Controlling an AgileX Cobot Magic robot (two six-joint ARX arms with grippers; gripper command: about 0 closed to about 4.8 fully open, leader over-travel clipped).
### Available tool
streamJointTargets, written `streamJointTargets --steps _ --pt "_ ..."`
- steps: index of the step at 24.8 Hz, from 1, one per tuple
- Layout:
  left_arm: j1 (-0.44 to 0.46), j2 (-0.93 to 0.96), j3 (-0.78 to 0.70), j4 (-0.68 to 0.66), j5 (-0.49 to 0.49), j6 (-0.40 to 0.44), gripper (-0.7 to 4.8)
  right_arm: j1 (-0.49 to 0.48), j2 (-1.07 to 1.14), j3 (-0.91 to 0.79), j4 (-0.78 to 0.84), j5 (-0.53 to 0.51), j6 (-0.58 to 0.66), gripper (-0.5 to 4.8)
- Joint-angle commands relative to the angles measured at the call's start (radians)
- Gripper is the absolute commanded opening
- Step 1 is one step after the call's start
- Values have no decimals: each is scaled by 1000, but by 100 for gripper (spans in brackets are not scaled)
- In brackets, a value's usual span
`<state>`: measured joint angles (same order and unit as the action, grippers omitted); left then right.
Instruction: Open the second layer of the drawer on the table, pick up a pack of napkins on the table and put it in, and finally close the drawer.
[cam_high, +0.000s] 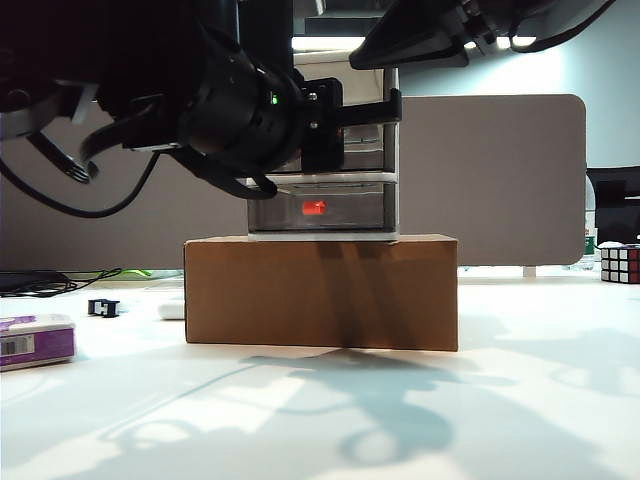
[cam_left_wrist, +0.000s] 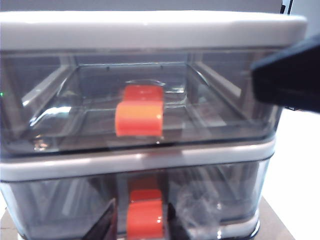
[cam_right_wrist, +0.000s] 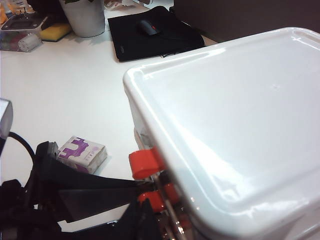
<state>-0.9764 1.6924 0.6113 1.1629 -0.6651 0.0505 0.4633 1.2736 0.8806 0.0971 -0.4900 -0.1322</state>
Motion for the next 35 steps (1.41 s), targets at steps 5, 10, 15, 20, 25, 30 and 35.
streamJointTargets --steps 5,10,15,20,25,30,35 --pt "2 -2 5 5 0 -6 115 1 34 5 39 -4 -3 -5" --pt "2 -3 5 5 -1 -6 72 1 57 5 69 -4 -3 -5" --pt "-2 -3 5 5 -1 -6 -6 1 77 5 88 -2 -2 -5" --pt "-14 -3 3 3 -6 -5 -6 1 90 7 100 3 -3 -5" --pt "-72 -5 -3 1 -110 3 -6 1 97 7 116 25 -2 -5" --pt "-145 -42 -66 4 -187 1 -6 1 97 7 117 26 -2 -5" --pt "-229 -108 -128 4 -254 2 -6 1 97 7 117 25 -2 -5"
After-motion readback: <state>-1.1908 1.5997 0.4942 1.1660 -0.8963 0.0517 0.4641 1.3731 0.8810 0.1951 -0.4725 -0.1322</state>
